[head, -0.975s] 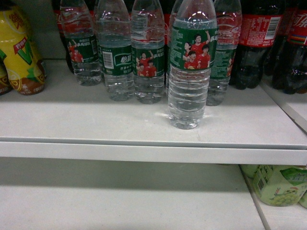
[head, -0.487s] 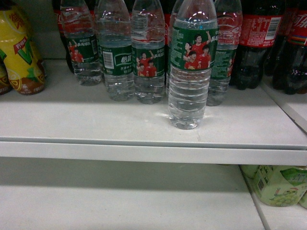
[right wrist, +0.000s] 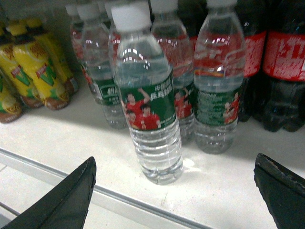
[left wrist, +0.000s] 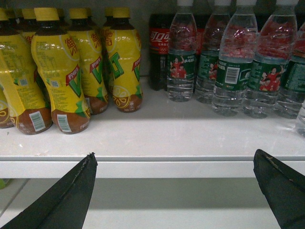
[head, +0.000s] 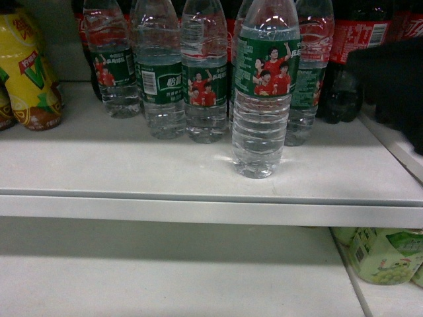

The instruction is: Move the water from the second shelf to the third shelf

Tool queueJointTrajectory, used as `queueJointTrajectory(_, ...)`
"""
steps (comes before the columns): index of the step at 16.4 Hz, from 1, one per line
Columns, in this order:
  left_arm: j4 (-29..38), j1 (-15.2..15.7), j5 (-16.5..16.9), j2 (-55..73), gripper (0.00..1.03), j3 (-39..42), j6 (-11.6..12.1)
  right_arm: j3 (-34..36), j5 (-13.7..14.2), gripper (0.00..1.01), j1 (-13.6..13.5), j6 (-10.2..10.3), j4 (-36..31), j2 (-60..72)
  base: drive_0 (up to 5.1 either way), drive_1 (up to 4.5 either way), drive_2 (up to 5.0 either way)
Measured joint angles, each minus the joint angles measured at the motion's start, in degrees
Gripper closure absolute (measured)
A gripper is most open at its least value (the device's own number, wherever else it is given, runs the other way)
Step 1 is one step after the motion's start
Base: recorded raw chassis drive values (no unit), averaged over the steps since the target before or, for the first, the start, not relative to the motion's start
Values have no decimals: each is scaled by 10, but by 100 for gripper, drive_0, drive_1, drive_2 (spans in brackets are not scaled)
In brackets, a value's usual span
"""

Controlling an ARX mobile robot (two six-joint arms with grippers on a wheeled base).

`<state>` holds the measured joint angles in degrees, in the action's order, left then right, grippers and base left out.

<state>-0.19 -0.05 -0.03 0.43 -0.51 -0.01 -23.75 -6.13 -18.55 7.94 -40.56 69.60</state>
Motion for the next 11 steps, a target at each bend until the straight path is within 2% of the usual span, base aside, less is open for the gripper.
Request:
queueJointTrajectory(3,0,0,0,0,5,0,0,-22,2,3,-36,-2,-31,87,0,0,0)
queueJointTrajectory(7,0,0,0,0,5,0,0,-59,-10,3,-87,-23,-34,129,0,0,0)
queueJointTrajectory(9,0,0,0,0,5,0,0,-76,-5,3,-92,-26,-28,145,0,0,0)
queueJointTrajectory(11,0,0,0,0,5,0,0,-93,12,3,-92,-27,-26,159,0,0,0)
